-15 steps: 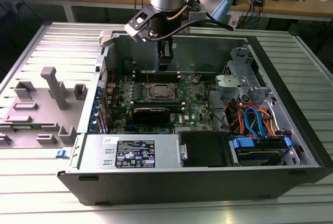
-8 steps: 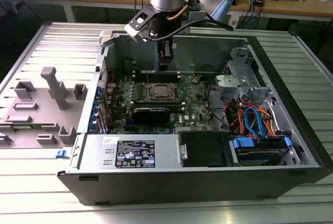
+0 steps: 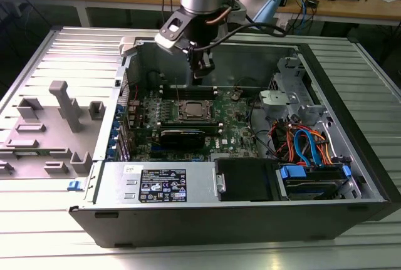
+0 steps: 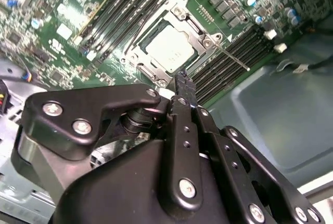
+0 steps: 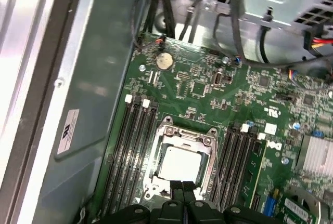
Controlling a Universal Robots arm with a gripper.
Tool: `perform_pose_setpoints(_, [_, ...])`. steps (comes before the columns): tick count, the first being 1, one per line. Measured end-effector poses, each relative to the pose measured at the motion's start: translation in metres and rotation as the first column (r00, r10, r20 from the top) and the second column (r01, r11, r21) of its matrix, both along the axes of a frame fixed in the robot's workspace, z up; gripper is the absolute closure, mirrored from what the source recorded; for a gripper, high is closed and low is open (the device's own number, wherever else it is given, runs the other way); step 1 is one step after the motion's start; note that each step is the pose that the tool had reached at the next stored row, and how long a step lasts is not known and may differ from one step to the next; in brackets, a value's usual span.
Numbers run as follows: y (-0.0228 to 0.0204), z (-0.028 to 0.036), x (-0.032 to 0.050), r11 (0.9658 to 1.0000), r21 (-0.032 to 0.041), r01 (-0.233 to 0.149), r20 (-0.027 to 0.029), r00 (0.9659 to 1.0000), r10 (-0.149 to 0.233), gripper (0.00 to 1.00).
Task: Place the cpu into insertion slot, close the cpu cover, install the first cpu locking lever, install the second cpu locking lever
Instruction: 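Install the first cpu locking lever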
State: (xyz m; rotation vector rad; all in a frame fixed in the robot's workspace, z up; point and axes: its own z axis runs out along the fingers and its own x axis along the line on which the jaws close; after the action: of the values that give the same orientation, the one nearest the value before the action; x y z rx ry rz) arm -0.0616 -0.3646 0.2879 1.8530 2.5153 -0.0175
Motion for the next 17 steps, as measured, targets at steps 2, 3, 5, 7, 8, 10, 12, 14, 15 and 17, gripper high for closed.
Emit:
perform_pose_setpoints(2, [0.0000, -0.0001, 0.0000, 0.9976, 0.0000, -0.069, 0.0000, 0.9976, 0.069, 0.89])
perform_pose_setpoints(3, [0.0000, -0.0001, 0.0000, 0.9960, -0.0001, -0.089, -0.0001, 0.9960, 0.089, 0.89])
perform_pose_setpoints(5, [0.0000, -0.0002, 0.0000, 0.9907, 0.0000, -0.136, 0.0000, 0.9907, 0.136, 0.89])
perform_pose_setpoints(7, [0.0000, -0.0003, 0.0000, 0.9815, 0.0000, -0.192, 0.0000, 0.9815, 0.192, 0.89])
perform_pose_setpoints(8, [0.0000, -0.0003, 0.0000, 0.9696, 0.0000, -0.245, 0.0000, 0.9696, 0.245, 0.89])
perform_pose_setpoints(10, [0.0000, -0.0003, 0.0000, 0.9512, 0.0000, -0.309, 0.0000, 0.9512, 0.309, 0.89])
perform_pose_setpoints(12, [0.0000, -0.0003, 0.0000, 0.9412, 0.0000, -0.338, 0.0000, 0.9412, 0.338, 0.89])
perform_pose_setpoints(14, [-0.0001, -0.0004, 0.0000, 0.9175, 0.0000, -0.398, 0.0000, 0.9175, 0.398, 0.89])
perform_pose_setpoints(15, [-0.0001, -0.0004, 0.0000, 0.9119, 0.0000, -0.410, 0.0001, 0.9119, 0.410, 0.89])
perform_pose_setpoints(17, [-0.0002, -0.0005, 0.0000, 0.8988, 0.0000, -0.438, 0.0000, 0.8988, 0.438, 0.89])
